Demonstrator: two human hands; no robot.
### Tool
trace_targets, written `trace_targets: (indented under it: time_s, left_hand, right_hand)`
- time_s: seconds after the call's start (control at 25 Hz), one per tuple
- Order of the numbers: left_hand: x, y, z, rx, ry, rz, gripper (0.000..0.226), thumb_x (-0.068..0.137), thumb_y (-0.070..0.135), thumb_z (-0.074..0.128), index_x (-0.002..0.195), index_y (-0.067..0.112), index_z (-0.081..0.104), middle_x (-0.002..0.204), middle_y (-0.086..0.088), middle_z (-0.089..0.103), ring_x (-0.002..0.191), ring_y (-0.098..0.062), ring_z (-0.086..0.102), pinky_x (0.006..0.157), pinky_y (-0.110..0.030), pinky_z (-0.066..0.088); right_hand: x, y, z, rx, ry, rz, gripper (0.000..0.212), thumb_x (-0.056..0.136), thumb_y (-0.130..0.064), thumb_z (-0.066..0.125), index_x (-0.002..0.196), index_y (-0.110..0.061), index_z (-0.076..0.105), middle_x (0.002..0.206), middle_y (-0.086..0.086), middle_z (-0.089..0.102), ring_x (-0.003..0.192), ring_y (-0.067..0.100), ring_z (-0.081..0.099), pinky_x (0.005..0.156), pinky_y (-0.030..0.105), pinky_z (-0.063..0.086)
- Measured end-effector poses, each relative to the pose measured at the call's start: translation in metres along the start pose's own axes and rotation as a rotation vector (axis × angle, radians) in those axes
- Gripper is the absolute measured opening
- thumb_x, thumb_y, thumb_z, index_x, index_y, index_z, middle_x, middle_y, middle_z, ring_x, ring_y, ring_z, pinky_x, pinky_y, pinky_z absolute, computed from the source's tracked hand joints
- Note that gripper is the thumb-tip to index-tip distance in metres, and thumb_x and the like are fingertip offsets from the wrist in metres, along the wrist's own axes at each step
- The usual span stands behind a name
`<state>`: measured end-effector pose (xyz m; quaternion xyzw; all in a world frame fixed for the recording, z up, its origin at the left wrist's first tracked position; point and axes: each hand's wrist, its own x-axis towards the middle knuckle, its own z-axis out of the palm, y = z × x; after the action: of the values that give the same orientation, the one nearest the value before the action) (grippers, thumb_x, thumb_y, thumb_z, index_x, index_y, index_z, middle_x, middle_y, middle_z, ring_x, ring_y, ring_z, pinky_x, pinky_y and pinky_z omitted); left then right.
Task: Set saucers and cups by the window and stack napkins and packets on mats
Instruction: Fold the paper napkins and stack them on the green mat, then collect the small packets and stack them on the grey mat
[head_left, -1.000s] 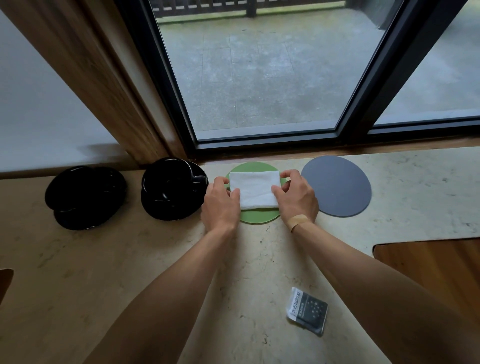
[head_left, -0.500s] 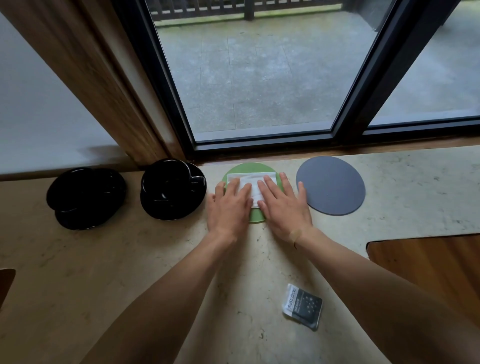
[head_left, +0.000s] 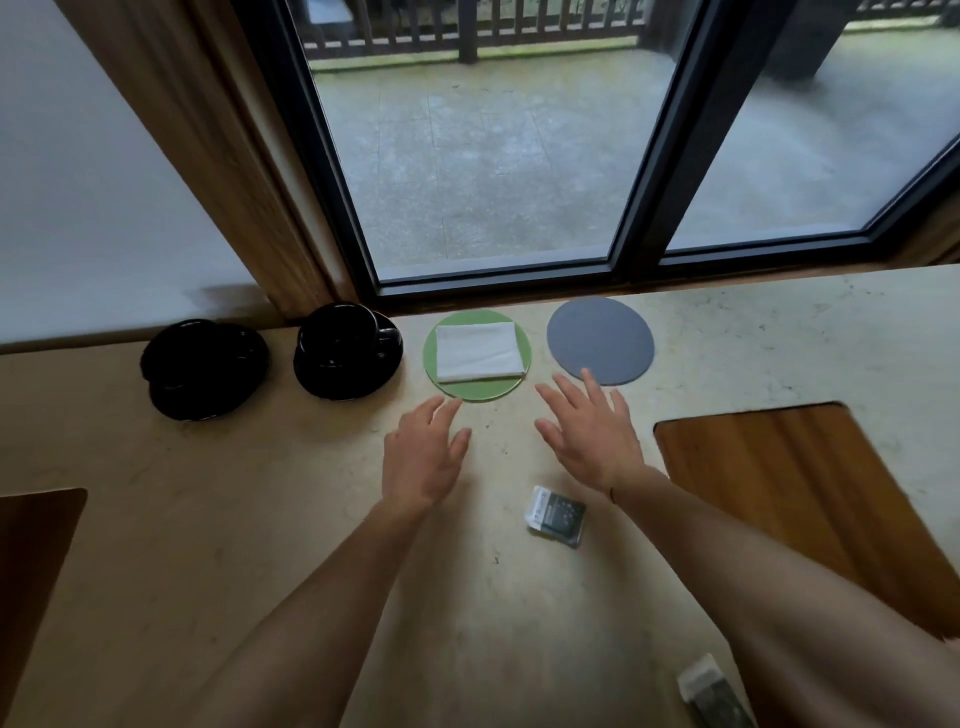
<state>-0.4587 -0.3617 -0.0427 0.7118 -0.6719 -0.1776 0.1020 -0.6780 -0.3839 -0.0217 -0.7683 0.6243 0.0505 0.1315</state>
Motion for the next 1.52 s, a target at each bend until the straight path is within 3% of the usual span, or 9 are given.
trace_targets:
  time_s: [0.16, 0.28, 0.36, 0.52, 0.72, 1.16, 1.52]
  left_hand:
    - [-0.081, 0.007, -0.004, -0.092, 0.008, -0.053, 0.046, 0.093, 0.041, 0.052, 0.137, 0.027, 0.049, 0.142, 0.003, 0.049, 0.124, -0.023, 0.049, 0.096, -0.045, 0.042]
    - [-0.139, 0.009, -0.008, -0.178, 0.046, -0.042, 0.046, 0.092, 0.041, 0.057, 0.134, 0.025, 0.052, 0.138, 0.001, 0.053, 0.121, -0.023, 0.052, 0.093, -0.045, 0.046]
    - [-0.173, 0.012, -0.009, -0.228, 0.05, -0.048, 0.046, 0.092, 0.044, 0.056, 0.134, 0.027, 0.051, 0.139, 0.002, 0.052, 0.122, -0.022, 0.051, 0.094, -0.043, 0.045]
    - [-0.227, 0.02, -0.011, -0.242, 0.028, -0.075, 0.05, 0.092, 0.051, 0.053, 0.138, 0.033, 0.046, 0.145, 0.006, 0.045, 0.13, -0.018, 0.043, 0.103, -0.04, 0.037]
    - [-0.277, 0.031, -0.009, -0.217, 0.096, -0.083, 0.052, 0.088, 0.05, 0.06, 0.136, 0.032, 0.05, 0.141, 0.004, 0.05, 0.128, -0.019, 0.045, 0.098, -0.039, 0.041]
    - [-0.323, 0.152, 0.032, -0.107, 0.175, -0.118, 0.056, 0.082, 0.056, 0.064, 0.132, 0.032, 0.054, 0.133, 0.001, 0.056, 0.119, -0.019, 0.052, 0.089, -0.036, 0.047]
    - [-0.308, 0.222, 0.075, -0.09, 0.164, -0.204, 0.056, 0.081, 0.055, 0.066, 0.131, 0.031, 0.056, 0.13, -0.003, 0.059, 0.115, -0.022, 0.054, 0.088, -0.036, 0.048]
  right_hand:
    - [-0.089, 0.022, 0.001, -0.097, 0.032, 0.042, 0.053, 0.098, -0.051, 0.033, 0.148, -0.033, 0.029, 0.158, -0.001, 0.027, 0.147, 0.028, 0.019, 0.114, 0.053, 0.023]
    - [-0.146, 0.03, -0.006, -0.071, -0.011, 0.109, 0.053, 0.1, -0.051, 0.025, 0.15, -0.035, 0.02, 0.16, -0.004, 0.015, 0.148, 0.024, 0.009, 0.118, 0.051, 0.015]
    - [-0.181, 0.03, -0.01, -0.021, -0.008, 0.14, 0.052, 0.1, -0.051, 0.023, 0.15, -0.035, 0.018, 0.161, -0.005, 0.014, 0.149, 0.024, 0.009, 0.119, 0.048, 0.017]
    - [-0.243, 0.032, -0.008, 0.024, 0.097, 0.142, 0.053, 0.099, -0.054, 0.029, 0.147, -0.034, 0.029, 0.157, -0.001, 0.029, 0.141, 0.024, 0.032, 0.111, 0.044, 0.036]
    - [-0.296, 0.047, 0.005, 0.099, 0.139, 0.111, 0.051, 0.096, -0.052, 0.038, 0.143, -0.031, 0.039, 0.149, 0.0, 0.041, 0.136, 0.022, 0.039, 0.108, 0.046, 0.039]
    - [-0.353, 0.163, 0.007, 0.105, 0.157, 0.067, 0.052, 0.095, -0.053, 0.043, 0.143, -0.034, 0.037, 0.149, -0.004, 0.042, 0.137, 0.019, 0.037, 0.11, 0.044, 0.036]
    - [-0.35, 0.245, 0.002, 0.101, 0.118, 0.022, 0.052, 0.096, -0.05, 0.042, 0.143, -0.029, 0.04, 0.135, -0.003, 0.054, 0.118, 0.019, 0.051, 0.095, 0.035, 0.043]
